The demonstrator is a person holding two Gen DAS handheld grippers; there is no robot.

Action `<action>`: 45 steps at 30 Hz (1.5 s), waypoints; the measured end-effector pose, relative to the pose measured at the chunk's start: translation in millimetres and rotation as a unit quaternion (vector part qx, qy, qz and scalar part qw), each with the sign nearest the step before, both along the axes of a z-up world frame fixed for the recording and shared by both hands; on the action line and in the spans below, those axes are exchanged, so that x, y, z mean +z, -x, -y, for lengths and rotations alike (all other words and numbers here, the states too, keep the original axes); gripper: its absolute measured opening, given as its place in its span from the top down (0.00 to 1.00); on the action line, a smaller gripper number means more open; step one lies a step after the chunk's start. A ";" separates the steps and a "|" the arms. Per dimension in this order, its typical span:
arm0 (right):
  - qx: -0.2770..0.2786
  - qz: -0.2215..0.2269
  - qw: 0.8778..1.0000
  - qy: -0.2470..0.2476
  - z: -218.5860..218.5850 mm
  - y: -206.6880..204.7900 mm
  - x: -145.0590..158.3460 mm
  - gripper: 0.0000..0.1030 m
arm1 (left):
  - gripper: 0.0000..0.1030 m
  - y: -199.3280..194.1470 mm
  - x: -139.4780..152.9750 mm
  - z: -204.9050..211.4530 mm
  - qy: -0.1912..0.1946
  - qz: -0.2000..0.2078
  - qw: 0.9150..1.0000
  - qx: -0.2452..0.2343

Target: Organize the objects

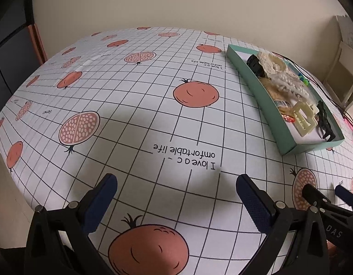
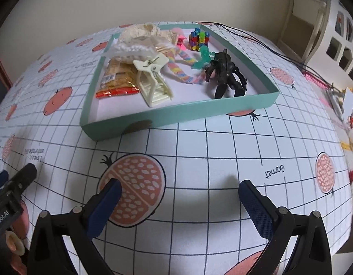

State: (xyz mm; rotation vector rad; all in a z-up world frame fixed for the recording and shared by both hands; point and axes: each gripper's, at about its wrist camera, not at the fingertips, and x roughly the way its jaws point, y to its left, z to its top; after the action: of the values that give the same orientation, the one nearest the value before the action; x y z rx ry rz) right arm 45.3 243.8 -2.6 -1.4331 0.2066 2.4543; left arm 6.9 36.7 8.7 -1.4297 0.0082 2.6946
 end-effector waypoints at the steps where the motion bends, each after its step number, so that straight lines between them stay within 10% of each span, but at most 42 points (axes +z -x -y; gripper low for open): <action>1: -0.002 0.000 1.000 0.003 -0.7 0.0 -0.5 0.00 | 0.00 0.2 -0.6 0.8 -0.002 0.002 1.000 0.001; 45: 0.001 -0.011 1.000 -0.002 -0.2 1.6 -2.6 0.00 | 0.00 2.3 -16.3 -1.0 0.019 0.011 1.000 0.010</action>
State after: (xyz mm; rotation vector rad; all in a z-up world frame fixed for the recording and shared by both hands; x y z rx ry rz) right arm 43.7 244.0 -5.2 -1.4071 0.2045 2.4715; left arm 4.6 37.7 -7.6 -1.4772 0.0446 2.7092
